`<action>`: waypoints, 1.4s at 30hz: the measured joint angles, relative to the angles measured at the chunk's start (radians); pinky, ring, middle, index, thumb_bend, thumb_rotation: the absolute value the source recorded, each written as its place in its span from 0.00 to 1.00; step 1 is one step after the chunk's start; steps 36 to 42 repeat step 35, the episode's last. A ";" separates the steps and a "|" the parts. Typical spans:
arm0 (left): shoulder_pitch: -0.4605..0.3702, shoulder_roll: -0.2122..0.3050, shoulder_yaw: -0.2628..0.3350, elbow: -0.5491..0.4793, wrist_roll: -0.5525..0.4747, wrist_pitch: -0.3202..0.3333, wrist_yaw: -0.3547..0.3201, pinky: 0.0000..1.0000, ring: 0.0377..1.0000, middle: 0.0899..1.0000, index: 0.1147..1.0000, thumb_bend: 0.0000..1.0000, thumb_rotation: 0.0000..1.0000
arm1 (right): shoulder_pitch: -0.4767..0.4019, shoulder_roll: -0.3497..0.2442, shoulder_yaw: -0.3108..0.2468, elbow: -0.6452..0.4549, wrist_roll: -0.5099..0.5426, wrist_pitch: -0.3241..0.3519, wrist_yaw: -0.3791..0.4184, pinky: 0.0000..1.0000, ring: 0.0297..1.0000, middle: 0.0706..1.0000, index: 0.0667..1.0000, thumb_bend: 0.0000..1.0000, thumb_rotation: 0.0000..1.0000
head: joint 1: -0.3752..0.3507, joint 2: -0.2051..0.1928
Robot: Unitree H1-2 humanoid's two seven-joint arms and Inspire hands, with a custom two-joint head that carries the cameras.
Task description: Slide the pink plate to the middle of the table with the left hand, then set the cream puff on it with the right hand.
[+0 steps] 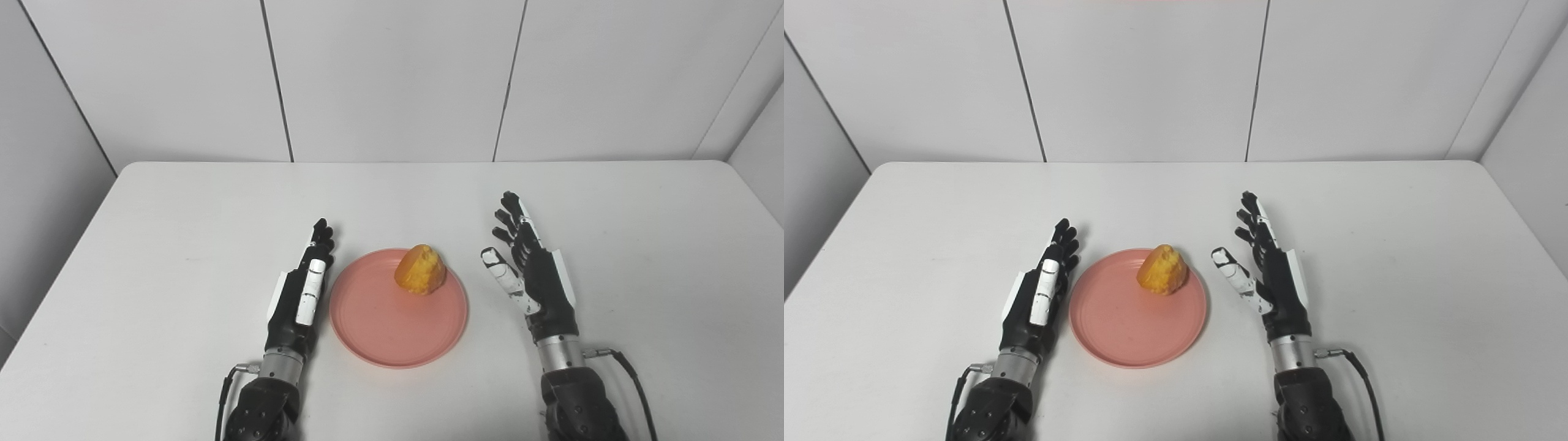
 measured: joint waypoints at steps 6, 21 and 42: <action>-0.003 -0.010 0.023 0.006 -0.011 -0.023 0.015 1.00 1.00 1.00 0.98 0.61 0.95 | 0.038 0.017 -0.002 -0.049 0.020 0.082 0.010 0.98 1.00 1.00 1.00 0.55 0.84 | -0.003 0.008; -0.007 -0.010 0.027 0.011 -0.039 -0.033 0.011 1.00 1.00 1.00 0.98 0.67 0.91 | 0.061 0.082 -0.006 -0.069 0.016 0.147 0.000 0.97 0.98 0.99 0.98 0.53 0.79 | 0.009 0.009; -0.005 -0.012 0.022 0.009 -0.001 -0.026 0.020 1.00 0.99 0.99 0.94 0.70 0.90 | 0.018 0.062 -0.016 -0.017 -0.010 0.139 0.000 0.96 0.98 1.00 0.98 0.52 0.83 | 0.023 -0.003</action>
